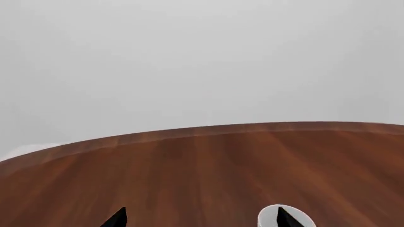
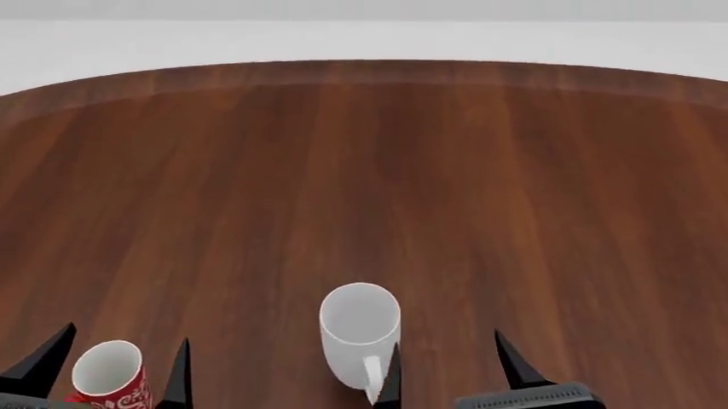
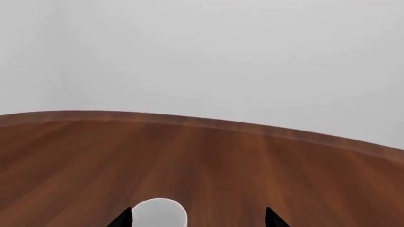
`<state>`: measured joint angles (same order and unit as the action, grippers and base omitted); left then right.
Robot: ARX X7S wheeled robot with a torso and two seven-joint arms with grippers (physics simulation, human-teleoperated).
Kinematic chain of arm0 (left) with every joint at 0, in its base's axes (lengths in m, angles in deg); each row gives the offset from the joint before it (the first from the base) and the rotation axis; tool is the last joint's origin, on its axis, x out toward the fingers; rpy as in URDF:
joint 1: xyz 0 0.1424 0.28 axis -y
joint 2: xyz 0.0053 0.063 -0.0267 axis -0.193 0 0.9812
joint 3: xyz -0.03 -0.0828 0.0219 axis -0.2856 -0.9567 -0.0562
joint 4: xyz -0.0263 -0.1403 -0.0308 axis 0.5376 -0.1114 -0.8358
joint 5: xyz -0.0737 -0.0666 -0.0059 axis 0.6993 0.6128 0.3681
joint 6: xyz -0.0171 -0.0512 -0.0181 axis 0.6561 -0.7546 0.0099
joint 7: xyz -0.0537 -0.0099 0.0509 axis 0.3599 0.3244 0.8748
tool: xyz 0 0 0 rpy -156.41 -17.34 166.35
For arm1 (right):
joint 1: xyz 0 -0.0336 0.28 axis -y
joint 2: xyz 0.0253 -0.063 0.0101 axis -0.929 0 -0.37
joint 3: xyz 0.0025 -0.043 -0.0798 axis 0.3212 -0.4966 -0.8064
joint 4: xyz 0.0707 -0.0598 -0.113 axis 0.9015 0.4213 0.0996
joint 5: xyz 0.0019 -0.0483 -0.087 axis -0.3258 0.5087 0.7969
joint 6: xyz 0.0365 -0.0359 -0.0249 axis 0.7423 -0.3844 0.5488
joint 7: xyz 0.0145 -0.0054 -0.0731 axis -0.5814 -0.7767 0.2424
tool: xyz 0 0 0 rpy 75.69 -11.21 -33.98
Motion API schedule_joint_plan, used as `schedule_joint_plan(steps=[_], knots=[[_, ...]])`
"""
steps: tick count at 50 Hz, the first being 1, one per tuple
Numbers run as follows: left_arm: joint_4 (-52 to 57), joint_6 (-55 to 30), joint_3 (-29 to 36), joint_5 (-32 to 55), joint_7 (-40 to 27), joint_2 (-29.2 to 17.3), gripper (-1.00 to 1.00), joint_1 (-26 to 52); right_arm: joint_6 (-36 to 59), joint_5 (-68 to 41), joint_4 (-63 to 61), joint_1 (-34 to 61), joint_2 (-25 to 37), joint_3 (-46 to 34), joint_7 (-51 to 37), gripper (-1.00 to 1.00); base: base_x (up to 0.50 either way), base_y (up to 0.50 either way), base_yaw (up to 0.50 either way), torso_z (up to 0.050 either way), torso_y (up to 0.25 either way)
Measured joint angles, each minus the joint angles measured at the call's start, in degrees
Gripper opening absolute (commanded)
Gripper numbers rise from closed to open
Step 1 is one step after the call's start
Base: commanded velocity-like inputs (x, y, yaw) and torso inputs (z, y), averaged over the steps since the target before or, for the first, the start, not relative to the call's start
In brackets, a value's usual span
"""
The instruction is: Put the white mug on the plate.
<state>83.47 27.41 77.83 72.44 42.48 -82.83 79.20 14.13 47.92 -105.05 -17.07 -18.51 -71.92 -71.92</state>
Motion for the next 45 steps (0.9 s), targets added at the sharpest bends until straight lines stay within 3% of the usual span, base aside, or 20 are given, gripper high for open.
schedule_joint_plan(steps=[12,45], knots=[[-0.1,0.1,0.2,0.4,-0.6,-0.3,1.0,0.1,-0.3,-0.1,0.5,0.1,0.3,-0.7,-0.2,1.0,0.5,0.0,0.0,0.0,0.0],[-1.4,1.2,-0.8,1.6,-3.5,-0.5,1.0,0.3,11.0,-9.3,-1.5,-0.5,-1.0,-1.0,0.0,1.0,0.0,0.0,0.0,0.0,0.0]])
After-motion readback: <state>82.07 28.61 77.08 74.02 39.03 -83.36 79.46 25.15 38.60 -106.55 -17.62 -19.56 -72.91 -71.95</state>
